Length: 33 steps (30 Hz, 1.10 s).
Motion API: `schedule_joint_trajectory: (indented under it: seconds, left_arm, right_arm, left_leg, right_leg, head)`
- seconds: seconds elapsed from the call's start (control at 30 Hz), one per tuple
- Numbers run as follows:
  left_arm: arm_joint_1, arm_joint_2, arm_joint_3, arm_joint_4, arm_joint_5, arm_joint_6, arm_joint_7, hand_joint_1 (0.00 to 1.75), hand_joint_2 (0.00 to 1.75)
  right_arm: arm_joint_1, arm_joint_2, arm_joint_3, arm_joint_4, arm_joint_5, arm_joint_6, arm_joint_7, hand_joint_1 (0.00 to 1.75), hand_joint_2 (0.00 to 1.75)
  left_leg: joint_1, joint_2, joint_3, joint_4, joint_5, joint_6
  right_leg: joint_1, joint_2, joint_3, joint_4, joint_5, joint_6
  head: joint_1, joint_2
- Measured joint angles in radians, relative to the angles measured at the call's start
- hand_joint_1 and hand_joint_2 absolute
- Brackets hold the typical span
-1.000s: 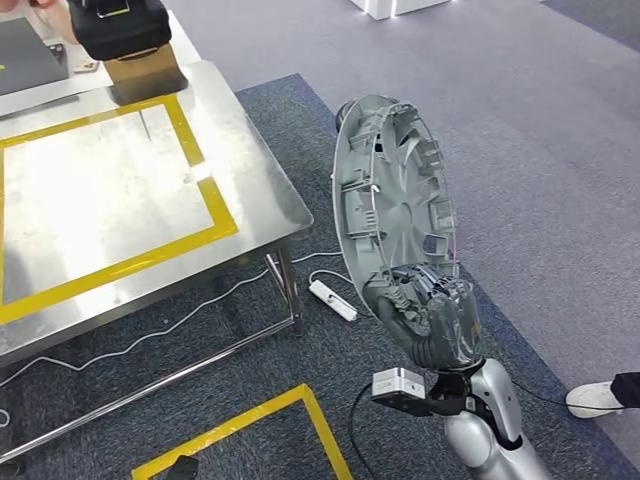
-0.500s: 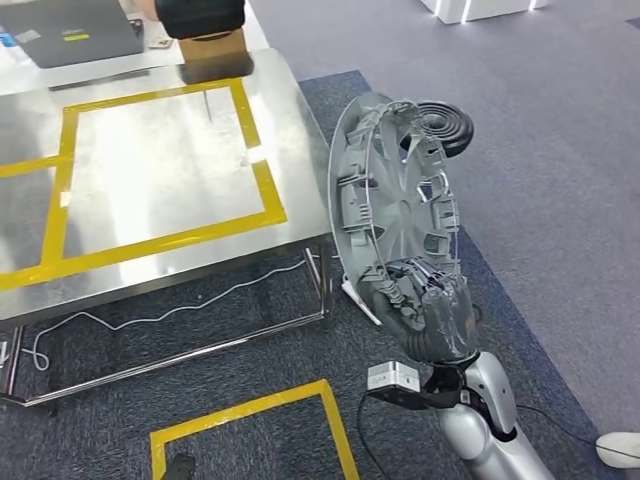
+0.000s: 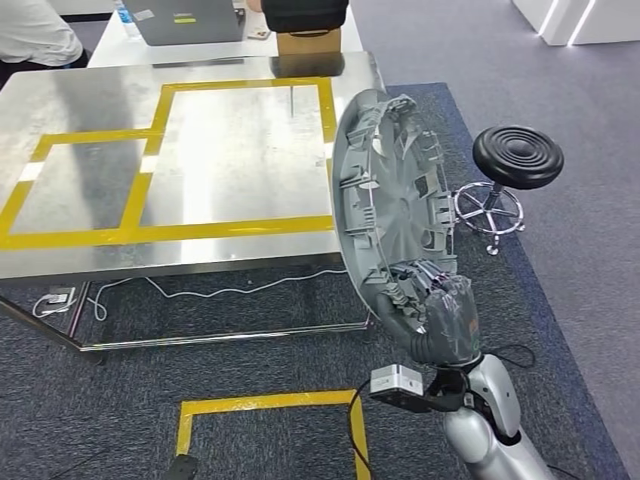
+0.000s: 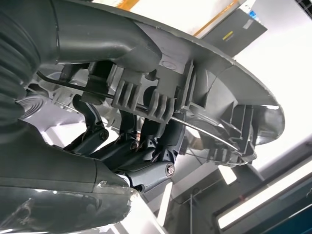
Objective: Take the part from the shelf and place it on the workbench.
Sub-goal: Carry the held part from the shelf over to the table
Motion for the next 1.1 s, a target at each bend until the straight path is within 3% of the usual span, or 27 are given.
schedule_joint_trajectory:
  seconds: [0.03, 0.1, 0.17, 0.23, 0.27, 0.3, 0.33, 0.4, 0.47, 0.57, 0.83, 1.1]
  left_arm:
    - [0.002, 0.001, 0.000, 0.000, 0.000, 0.000, 0.001, 0.00, 1.75]
    - [0.005, 0.003, 0.000, 0.000, 0.000, 0.001, 0.003, 0.00, 1.75]
    - [0.001, 0.003, 0.000, 0.000, 0.000, 0.001, 0.003, 0.00, 1.75]
    - [-0.002, 0.003, 0.000, 0.000, 0.000, 0.002, 0.003, 0.00, 1.75]
    - [-0.001, 0.003, 0.000, 0.000, 0.000, 0.002, 0.003, 0.00, 1.75]
    - [-0.001, 0.003, 0.000, 0.000, 0.000, 0.002, 0.003, 0.00, 1.75]
    - [0.000, 0.003, 0.000, 0.000, 0.000, 0.002, 0.003, 0.00, 1.75]
    - [0.000, 0.005, 0.000, 0.000, 0.000, 0.002, 0.002, 0.00, 1.75]
    - [-0.001, 0.005, 0.000, 0.000, 0.000, 0.002, 0.002, 0.00, 1.75]
    - [0.001, 0.004, 0.000, 0.000, 0.000, 0.002, 0.002, 0.00, 1.75]
    - [0.001, 0.005, 0.000, 0.000, 0.000, 0.002, 0.000, 0.00, 1.75]
    - [0.001, 0.006, 0.000, 0.000, 0.000, 0.001, -0.003, 0.00, 1.75]
  right_arm:
    - [0.000, 0.000, 0.000, 0.000, 0.000, 0.000, 0.000, 1.75, 1.75]
    - [-0.002, 0.000, 0.001, 0.000, -0.001, 0.000, 0.000, 1.75, 1.75]
    - [-0.001, 0.000, 0.001, 0.000, -0.001, 0.000, 0.000, 1.75, 1.75]
    - [0.000, 0.000, 0.001, 0.000, -0.001, 0.000, 0.000, 1.75, 1.75]
    - [0.000, 0.000, 0.001, 0.000, 0.000, 0.001, 0.000, 1.75, 1.75]
    - [0.000, 0.000, 0.001, 0.000, 0.000, 0.002, 0.000, 1.75, 1.75]
    - [-0.001, 0.000, 0.001, 0.000, 0.000, 0.003, 0.000, 1.75, 1.75]
    - [-0.004, 0.000, 0.001, 0.000, 0.002, 0.005, 0.001, 1.75, 1.75]
    - [-0.006, 0.000, 0.001, 0.001, 0.003, 0.009, 0.002, 1.75, 1.75]
    - [-0.006, 0.000, 0.003, 0.002, 0.005, 0.012, 0.003, 1.75, 1.75]
    - [-0.009, 0.000, 0.005, 0.003, 0.004, 0.012, 0.004, 1.75, 1.75]
    - [-0.009, 0.000, 0.005, 0.005, 0.002, 0.012, 0.005, 1.75, 1.75]
  left_leg:
    - [0.003, -0.006, -0.002, -0.002, 0.001, -0.006]
    - [0.000, 0.024, -0.016, 0.022, -0.018, -0.018]
    - [-0.002, 0.081, -0.064, 0.121, -0.074, -0.027]
    - [0.001, 0.105, -0.122, 0.241, -0.123, -0.033]
    - [0.003, 0.108, -0.134, 0.266, -0.124, -0.035]
    - [0.004, 0.110, -0.126, 0.255, -0.108, -0.036]
    - [0.005, 0.112, -0.100, 0.209, -0.079, -0.036]
    - [0.006, 0.121, -0.027, 0.080, -0.029, -0.032]
    - [0.007, 0.128, 0.013, 0.006, -0.014, -0.026]
    - [0.006, 0.127, 0.016, -0.003, -0.016, -0.021]
    - [0.003, 0.127, 0.016, -0.002, -0.017, -0.005]
    - [0.004, 0.127, 0.016, -0.002, -0.014, -0.004]
  right_leg:
    - [0.000, -0.011, 0.000, -0.001, 0.002, -0.008]
    - [-0.001, -0.034, 0.005, -0.006, 0.005, -0.022]
    - [0.000, -0.060, 0.007, -0.010, 0.005, -0.032]
    - [0.001, -0.089, 0.007, -0.010, 0.003, -0.035]
    - [0.002, -0.101, 0.008, -0.009, 0.002, -0.035]
    - [0.002, -0.110, 0.008, -0.009, 0.000, -0.034]
    - [0.002, -0.118, 0.010, -0.009, -0.001, -0.032]
    - [0.005, -0.127, 0.012, -0.007, -0.005, -0.024]
    - [0.011, -0.132, 0.010, -0.004, -0.007, -0.021]
    - [0.015, -0.132, 0.012, -0.010, -0.003, -0.030]
    - [0.013, -0.132, 0.021, -0.031, 0.008, -0.004]
    - [0.014, -0.131, 0.019, -0.030, 0.010, -0.001]
  head:
    - [0.000, 0.000]
    - [-0.005, 0.000]
    - [-0.012, 0.000]
    - [-0.014, 0.000]
    - [-0.014, 0.000]
    - [-0.014, 0.000]
    - [-0.014, 0.000]
    - [-0.015, 0.000]
    - [-0.013, 0.000]
    - [-0.010, 0.000]
    - [-0.010, 0.000]
    - [-0.010, 0.000]
